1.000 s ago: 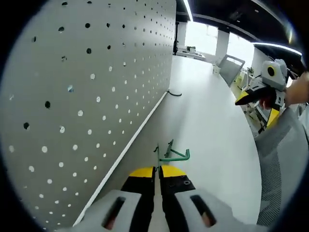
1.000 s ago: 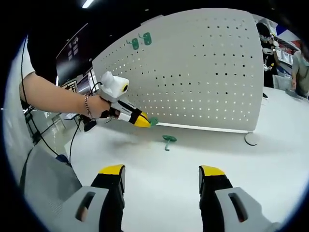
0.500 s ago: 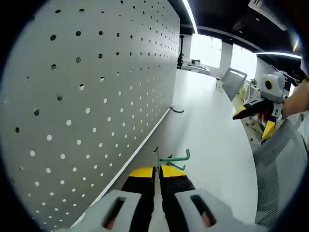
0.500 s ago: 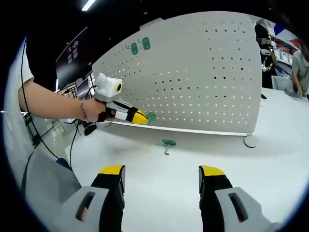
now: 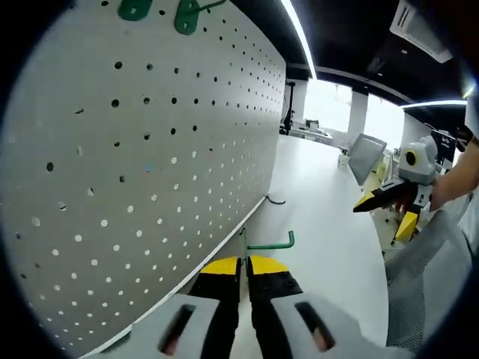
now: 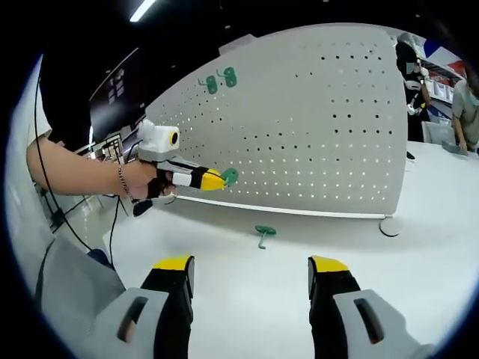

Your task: Insert the hook assembly into the mounting plate slot until the hook locks in place.

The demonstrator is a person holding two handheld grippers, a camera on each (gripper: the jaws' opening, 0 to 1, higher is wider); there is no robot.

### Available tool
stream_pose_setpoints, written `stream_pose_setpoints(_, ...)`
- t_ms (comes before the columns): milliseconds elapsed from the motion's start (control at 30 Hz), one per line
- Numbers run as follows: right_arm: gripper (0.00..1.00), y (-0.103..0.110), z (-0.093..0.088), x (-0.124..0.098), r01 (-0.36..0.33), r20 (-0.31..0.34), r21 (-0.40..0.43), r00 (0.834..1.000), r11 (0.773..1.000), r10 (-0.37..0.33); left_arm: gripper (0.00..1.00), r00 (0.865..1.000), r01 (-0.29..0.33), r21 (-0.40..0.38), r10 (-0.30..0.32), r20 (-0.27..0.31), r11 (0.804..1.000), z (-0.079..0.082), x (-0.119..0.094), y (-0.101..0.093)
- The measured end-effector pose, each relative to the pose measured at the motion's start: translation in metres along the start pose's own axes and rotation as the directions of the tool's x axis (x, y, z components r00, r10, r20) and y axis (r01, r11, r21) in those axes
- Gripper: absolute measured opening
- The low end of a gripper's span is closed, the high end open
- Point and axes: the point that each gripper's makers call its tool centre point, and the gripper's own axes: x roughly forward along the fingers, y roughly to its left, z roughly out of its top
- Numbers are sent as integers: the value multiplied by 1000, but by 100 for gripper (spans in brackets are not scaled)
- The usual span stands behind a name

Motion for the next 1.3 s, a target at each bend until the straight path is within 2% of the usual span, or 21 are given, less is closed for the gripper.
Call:
stream_pose_setpoints(233, 59, 2, 0, 0, -1, 5, 5, 1000, 1000, 1, 3, 998, -16, 7, 16, 57, 1000, 14, -13, -3)
stream_pose_setpoints(433, 59, 3, 2, 0, -6, 16, 10, 1000, 1000, 6, 3, 992, -25, 0, 25, 127, 1000, 32, -26, -9)
stream_pose_setpoints(833, 59, 7, 9, 0, -16, 41, 5, 999, 1000, 16, 3, 980, -25, 19, 21, 197, 1000, 45, -45, -20)
stream_pose_setpoints(967, 59, 7, 9, -1, -17, 40, 4, 999, 1000, 17, 3, 971, -34, 25, 27, 236, 999, 55, -52, -24)
stream_pose_setpoints(1033, 59, 7, 9, -1, -15, 40, 4, 999, 1000, 15, 3, 962, -34, 12, 29, 270, 999, 62, -56, -26)
stream_pose_setpoints(1167, 59, 7, 8, -2, -15, 37, 2, 999, 1000, 15, 3, 955, -41, 19, 34, 294, 999, 69, -61, -32)
stream_pose_setpoints(1300, 60, 6, 7, -2, -12, 35, 2, 999, 1000, 12, 3, 941, -47, 6, 42, 335, 999, 79, -68, -37)
